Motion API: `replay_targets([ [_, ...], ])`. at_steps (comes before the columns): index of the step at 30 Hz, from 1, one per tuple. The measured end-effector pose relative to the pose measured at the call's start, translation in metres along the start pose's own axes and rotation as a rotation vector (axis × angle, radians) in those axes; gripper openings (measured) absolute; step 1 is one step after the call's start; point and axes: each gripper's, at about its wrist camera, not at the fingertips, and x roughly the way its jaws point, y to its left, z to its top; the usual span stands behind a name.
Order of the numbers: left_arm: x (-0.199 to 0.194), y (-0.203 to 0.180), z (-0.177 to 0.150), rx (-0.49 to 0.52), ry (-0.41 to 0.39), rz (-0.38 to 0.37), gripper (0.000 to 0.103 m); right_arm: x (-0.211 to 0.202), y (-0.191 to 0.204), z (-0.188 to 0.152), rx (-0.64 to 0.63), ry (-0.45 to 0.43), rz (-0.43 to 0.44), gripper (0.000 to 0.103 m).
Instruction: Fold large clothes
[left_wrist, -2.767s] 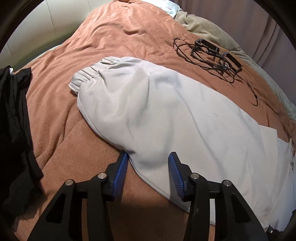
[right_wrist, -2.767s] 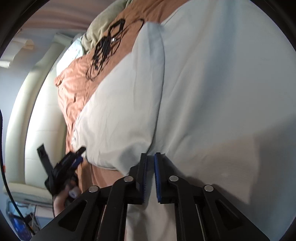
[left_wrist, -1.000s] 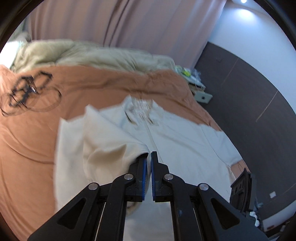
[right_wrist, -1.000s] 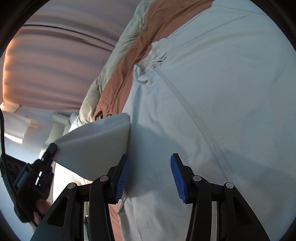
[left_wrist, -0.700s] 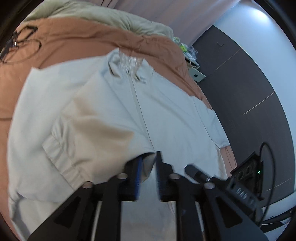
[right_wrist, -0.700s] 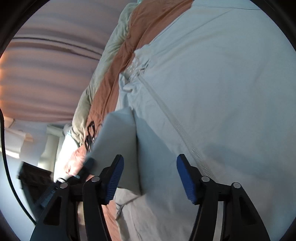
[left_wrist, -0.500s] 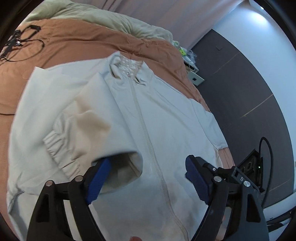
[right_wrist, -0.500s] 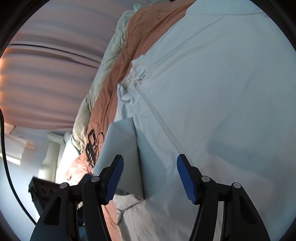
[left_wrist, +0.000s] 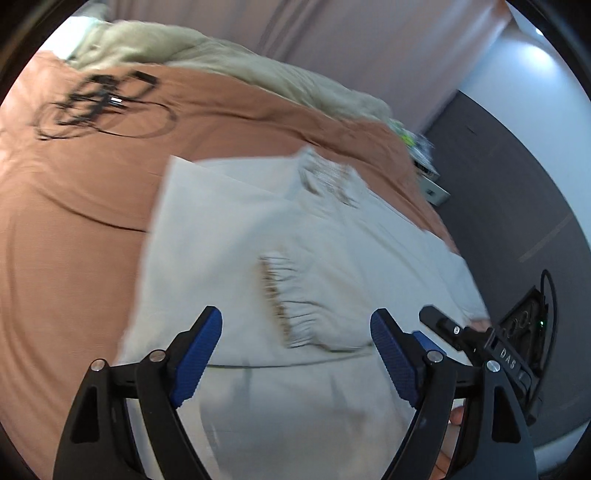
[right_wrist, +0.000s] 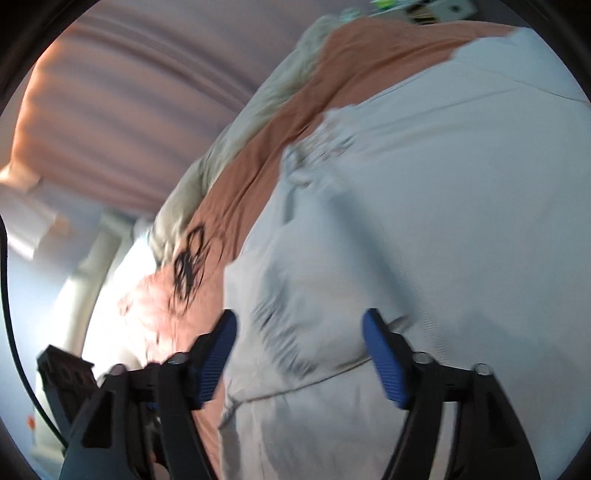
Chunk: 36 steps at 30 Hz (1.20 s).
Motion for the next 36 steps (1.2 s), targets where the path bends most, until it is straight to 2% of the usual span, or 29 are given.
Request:
replay_targets([
  [4,-0.014,0.026,-0.006,-0.029,-0.035,0.071,0.083,0.031,0.013,-0.013,-0.074,0.065,-0.077,0.074],
  [12,-0.031,0.067,-0.018,-0.095,-0.153,0.249,0.082,0.08,0.032,-0.031,-0.198,0.12,-0.229,0.074],
  [18,-0.035,0.092,-0.032,-0.083,-0.122,0.363,0.082,0.12,0.049,-0.053,-0.371,0.159,-0.388,0.075],
  [21,-0.038,0.102,-0.04,-0.121,-0.115,0.355,0.082,0.136,0.054,-0.067,-0.487,0.173,-0.479,0.075],
  [23,-0.036,0.106,-0.043,-0.132,-0.072,0.35,0.082,0.14,0.058,-0.076,-0.563,0.165,-0.521,0.074],
  [25,-0.034,0.101,-0.045,-0.107,-0.051,0.38,0.082,0.135,0.056,-0.078,-0.583,0.147,-0.537,0.059],
  [26,-0.032,0.097,-0.046,-0.087,-0.043,0.385,0.082,0.13,0.054,-0.075,-0.58,0.139,-0.535,0.041],
  [27,-0.031,0.094,-0.047,-0.071,-0.037,0.38,0.082,0.127,0.053,-0.072,-0.573,0.138,-0.532,0.031],
  [33,-0.022,0.071,-0.049,0.007,-0.022,0.377,0.082,0.091,0.029,-0.038,-0.397,0.14,-0.363,0.014],
  [36,-0.015,0.064,-0.05,0.024,-0.023,0.364,0.082,0.065,0.018,-0.019,-0.345,0.106,-0.316,0.011],
])
